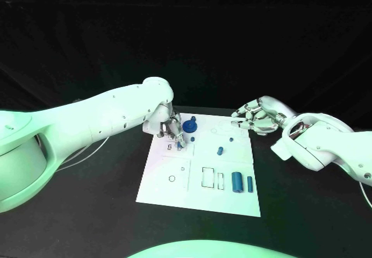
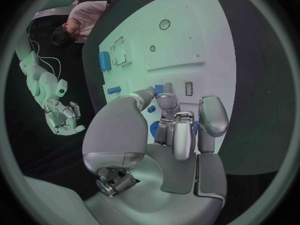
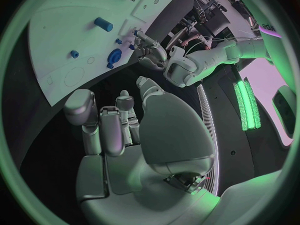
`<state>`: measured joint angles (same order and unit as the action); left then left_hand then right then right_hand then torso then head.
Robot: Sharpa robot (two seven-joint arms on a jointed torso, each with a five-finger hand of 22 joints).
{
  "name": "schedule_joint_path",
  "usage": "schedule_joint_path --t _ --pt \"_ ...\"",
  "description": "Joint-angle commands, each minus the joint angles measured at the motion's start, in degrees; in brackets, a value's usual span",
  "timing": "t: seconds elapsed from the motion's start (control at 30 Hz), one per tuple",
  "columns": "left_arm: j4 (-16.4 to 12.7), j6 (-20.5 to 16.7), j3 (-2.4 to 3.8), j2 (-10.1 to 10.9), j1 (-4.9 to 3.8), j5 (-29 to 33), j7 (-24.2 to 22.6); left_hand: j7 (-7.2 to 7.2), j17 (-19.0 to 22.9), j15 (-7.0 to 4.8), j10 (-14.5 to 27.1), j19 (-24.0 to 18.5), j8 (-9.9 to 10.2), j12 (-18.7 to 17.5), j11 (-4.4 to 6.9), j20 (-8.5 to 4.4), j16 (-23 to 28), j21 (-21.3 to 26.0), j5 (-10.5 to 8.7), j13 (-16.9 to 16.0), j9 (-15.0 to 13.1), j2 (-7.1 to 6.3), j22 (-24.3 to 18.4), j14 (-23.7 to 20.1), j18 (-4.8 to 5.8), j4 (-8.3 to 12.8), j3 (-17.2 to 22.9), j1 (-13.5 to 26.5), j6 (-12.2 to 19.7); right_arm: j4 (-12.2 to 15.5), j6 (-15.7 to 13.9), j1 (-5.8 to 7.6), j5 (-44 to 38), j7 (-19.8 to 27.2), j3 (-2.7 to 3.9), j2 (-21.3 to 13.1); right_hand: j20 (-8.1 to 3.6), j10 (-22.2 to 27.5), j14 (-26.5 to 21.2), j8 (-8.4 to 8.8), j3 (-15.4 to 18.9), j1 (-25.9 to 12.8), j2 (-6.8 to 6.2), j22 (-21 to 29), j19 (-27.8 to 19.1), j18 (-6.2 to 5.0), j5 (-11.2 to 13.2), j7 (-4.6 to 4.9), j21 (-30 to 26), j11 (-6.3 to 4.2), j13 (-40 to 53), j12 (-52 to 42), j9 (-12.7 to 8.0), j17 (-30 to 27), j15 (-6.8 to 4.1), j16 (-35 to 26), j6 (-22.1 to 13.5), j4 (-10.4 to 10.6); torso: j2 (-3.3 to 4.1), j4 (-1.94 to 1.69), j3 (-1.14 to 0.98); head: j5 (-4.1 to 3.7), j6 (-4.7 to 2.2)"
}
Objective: Assemble the parts on the task board
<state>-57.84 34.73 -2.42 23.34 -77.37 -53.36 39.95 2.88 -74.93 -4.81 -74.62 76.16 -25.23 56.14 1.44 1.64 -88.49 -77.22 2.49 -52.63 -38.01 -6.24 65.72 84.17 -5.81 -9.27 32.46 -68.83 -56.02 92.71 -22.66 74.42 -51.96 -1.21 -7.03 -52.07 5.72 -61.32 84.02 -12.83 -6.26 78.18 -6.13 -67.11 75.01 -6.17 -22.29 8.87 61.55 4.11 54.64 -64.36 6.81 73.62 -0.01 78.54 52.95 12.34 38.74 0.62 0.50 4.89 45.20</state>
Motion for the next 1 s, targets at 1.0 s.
schedule_joint_path --t 1.0 --pt "2.2 5.4 -0.53 -1.7 -0.07 -1.8 4.0 -0.39 -12.9 0.08 -0.4 0.5 -0.2 0.0 0.16 0.08 0.0 -0.3 0.39 0.2 -0.4 0.34 0.2 5.2 0.72 5.6 5.4 0.9 -1.0 0.0 0.7 -0.03 -0.5 0.0 0.0 0.3 -0.07 0.2 2.1 -0.26 -0.1 -0.7 -0.08 -0.1 0.1 -0.15 -0.2 -0.09 -0.1 -0.14 -0.1 0.3 0.1 0.1 -0.43 -0.1 -0.4 0.3 -0.01 -0.04 0.02 0.02 0.26"
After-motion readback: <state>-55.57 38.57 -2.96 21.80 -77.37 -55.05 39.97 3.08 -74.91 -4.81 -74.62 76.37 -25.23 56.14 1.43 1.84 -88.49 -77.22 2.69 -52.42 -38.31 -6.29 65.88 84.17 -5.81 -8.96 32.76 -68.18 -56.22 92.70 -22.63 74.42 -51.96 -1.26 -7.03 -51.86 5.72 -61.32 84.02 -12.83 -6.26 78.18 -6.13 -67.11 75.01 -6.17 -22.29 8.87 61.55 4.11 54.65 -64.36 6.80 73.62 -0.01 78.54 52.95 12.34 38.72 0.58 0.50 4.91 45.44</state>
